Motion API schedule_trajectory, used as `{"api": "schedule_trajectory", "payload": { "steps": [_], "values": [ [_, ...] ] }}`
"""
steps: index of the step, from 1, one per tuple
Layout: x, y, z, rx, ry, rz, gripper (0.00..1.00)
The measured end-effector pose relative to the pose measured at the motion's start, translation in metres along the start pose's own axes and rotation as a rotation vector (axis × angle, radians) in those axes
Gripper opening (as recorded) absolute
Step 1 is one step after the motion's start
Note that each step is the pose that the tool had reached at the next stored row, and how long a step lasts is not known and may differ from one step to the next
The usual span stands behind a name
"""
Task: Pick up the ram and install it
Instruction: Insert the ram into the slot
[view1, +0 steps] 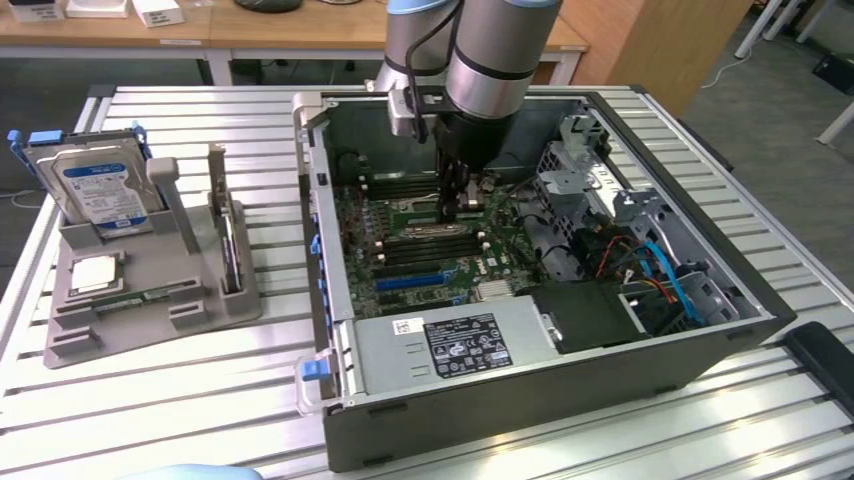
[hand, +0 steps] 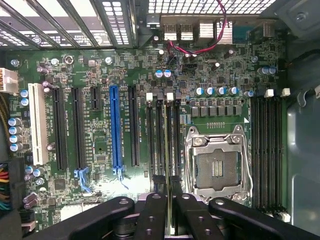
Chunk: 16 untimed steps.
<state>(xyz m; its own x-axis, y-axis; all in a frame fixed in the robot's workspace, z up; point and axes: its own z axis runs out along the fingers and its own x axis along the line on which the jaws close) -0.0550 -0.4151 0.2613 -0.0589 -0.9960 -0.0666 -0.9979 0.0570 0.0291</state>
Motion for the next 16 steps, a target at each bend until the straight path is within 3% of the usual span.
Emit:
{"api": "schedule_trajectory", "payload": {
  "steps": [16],
  "values": [
    [0.0004,-0.0002,0.006,-0.0001,0.0011,0.0,0.14]
  ]
}}
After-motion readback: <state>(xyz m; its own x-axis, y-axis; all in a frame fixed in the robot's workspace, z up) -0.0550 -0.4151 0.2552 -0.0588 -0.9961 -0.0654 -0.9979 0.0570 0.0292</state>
